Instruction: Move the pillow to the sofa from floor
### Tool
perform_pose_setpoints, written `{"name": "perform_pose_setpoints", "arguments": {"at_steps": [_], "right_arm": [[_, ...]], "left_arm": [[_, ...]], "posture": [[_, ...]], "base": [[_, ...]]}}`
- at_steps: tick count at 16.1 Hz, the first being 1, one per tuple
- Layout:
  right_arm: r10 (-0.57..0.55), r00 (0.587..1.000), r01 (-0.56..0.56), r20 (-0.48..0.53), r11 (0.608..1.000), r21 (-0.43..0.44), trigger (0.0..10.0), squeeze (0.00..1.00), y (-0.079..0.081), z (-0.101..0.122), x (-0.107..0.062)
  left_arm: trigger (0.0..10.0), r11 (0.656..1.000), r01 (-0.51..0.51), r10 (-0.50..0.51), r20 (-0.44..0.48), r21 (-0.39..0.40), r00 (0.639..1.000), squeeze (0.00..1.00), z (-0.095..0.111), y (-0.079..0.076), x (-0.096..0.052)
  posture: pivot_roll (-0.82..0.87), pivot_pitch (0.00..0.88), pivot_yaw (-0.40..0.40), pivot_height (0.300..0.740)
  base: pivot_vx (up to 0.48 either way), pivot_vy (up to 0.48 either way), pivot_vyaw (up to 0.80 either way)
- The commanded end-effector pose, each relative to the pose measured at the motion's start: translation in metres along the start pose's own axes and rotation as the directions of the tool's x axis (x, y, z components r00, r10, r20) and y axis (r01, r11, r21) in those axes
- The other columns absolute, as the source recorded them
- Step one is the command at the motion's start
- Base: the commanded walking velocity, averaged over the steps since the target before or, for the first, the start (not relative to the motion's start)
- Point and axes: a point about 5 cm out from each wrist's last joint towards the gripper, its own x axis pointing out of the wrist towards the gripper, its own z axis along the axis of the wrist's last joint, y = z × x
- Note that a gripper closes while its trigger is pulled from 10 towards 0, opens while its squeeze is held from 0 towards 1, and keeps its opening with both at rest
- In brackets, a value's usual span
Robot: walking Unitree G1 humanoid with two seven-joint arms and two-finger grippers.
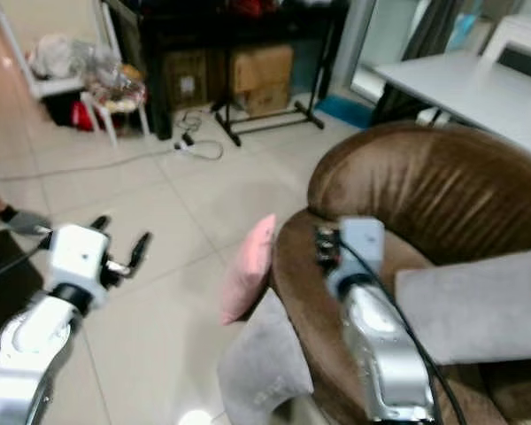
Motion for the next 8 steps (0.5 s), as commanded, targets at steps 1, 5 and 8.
{"name": "perform_pose_setpoints", "arguments": {"at_steps": [1,5,8], "right_arm": [[-0.005,1.0,0.005,0.017,1.0,0.003,10.0,0.0,-0.0002,0.0008,-0.0012],[-0.02,0.999,0.02,0.029,1.0,0.012,10.0,0.0,-0.0049,-0.0024,-0.0034],[-0.011,1.0,0.011,0.029,1.0,0.014,10.0,0.0,-0.0033,-0.0033,-0.003]], "left_arm": [[10.0,1.0,-0.027,0.027,-0.001,0.011,1.0,0.0,-0.0033,0.0019,-0.0009],[10.0,0.996,-0.085,0.085,0.012,0.024,0.996,0.0,-0.0083,0.0055,-0.0033],[10.0,0.996,-0.084,0.084,0.02,0.015,0.996,0.0,-0.0086,0.0036,-0.0035]], "posture": [[0.03,0.0,-0.053,0.73],[0.03,0.0,-0.058,0.69],[0.03,0.0,-0.058,0.66]], "base": [[0.0,0.0,0.0],[0.0,0.0,0.0],[0.0,0.0,0.0]]}}
